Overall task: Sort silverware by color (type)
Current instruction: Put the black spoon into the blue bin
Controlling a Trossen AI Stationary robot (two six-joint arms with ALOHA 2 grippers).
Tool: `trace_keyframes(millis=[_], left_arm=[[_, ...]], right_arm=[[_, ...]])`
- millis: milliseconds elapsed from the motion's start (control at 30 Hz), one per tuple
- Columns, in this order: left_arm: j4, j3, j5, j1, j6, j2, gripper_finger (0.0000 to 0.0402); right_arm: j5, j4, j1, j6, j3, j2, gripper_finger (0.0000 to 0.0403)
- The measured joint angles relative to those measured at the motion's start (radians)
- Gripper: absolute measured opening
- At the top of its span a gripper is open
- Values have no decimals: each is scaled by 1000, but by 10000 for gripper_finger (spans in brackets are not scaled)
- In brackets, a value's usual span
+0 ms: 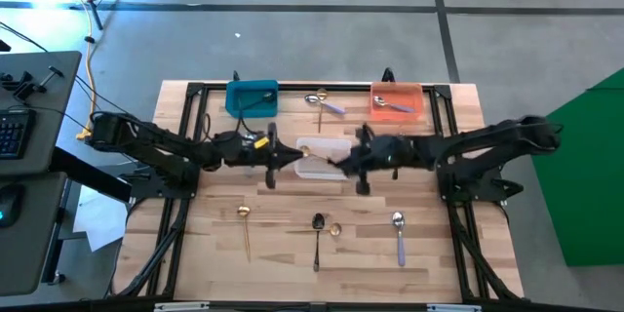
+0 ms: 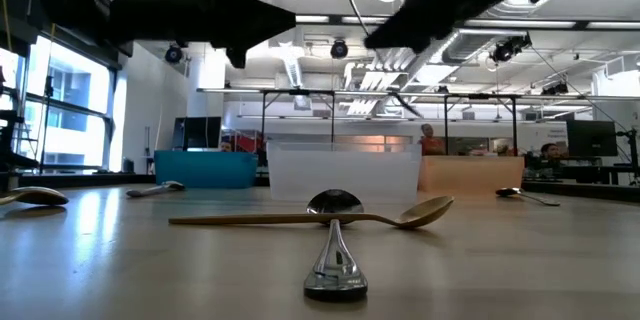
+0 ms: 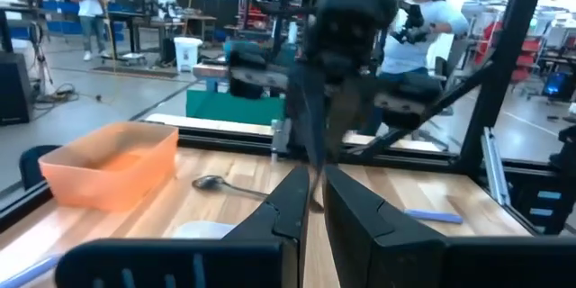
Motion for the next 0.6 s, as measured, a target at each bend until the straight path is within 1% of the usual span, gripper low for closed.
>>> trace_keyframes(millis=[133,233,300,433,533,600], left_arm=[[1,8,12,30,-1,0,30],[-2,24,15,52,2,0,48],[-4,39,44,71,2,0,68],[-54,99,115,121,-3,13,116],[-73,154,173,163,-4,56,150],[-77,194,225,187,-6,94,168]], right_arm=[[-126,361,-113,-21,-96,6,3],[-180,527,-181,-4,-160,8,3],[-202,596,-220,-6,-190,8,3],[-256,667,-291,-12,-203,10,3],[-294,699,-335,-6,-203,13,3],[-295,711,-356,-3,-203,13,4]])
